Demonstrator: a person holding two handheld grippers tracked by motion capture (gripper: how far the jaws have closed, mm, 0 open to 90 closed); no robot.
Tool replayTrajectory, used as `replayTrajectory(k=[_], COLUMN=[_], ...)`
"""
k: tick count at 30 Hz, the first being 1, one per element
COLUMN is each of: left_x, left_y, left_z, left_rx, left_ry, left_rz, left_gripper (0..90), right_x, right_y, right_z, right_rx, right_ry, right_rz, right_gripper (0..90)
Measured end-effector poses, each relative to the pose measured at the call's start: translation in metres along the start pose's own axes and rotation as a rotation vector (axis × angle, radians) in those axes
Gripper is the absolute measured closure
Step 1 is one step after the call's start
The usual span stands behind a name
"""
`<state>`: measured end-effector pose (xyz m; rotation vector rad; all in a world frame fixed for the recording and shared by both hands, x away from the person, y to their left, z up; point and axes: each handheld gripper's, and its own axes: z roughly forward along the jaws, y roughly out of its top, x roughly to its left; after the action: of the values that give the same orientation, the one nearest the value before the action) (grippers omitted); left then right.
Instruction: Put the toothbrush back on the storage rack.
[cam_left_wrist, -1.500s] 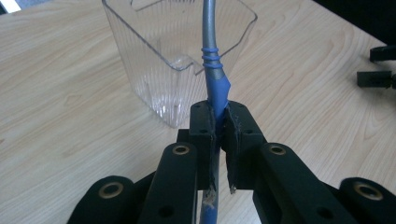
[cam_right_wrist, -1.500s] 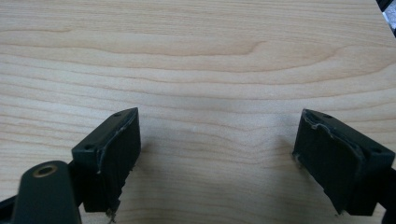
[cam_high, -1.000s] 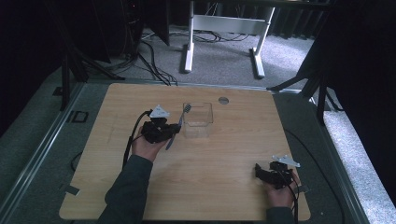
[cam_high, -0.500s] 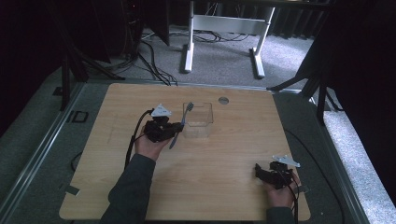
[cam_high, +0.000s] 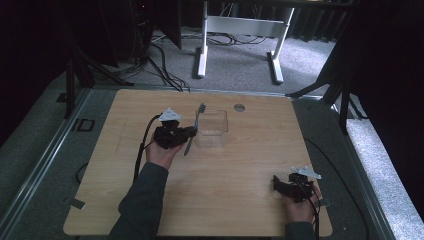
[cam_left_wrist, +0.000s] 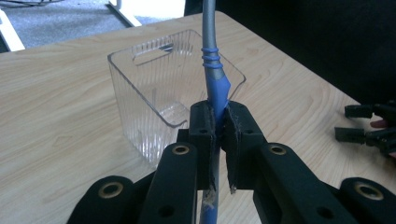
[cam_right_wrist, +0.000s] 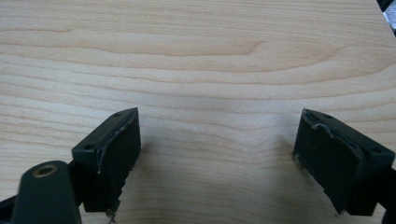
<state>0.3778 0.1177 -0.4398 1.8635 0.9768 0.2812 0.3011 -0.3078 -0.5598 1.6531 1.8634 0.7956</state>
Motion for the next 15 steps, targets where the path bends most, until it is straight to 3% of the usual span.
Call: replayTrajectory(k=[10, 15], left_x=[-0.0005, -0.0007], left_y=[0.0021, 0.0039], left_z=[0.0029, 0.0048], left_rx=[-0.054, -0.058], left_ry=[0.004, 0.006], left_rz=[-0.031, -0.04], left_gripper=[82.0, 82.0], right_x=[0.0, 0.0], right_y=[0.0, 0.0], right_z=[0.0, 0.0], right_rx=[0.0, 0.0], right_ry=[0.001, 0.001], right_rz=[-0.001, -0.001], right_gripper=[14.4, 14.4])
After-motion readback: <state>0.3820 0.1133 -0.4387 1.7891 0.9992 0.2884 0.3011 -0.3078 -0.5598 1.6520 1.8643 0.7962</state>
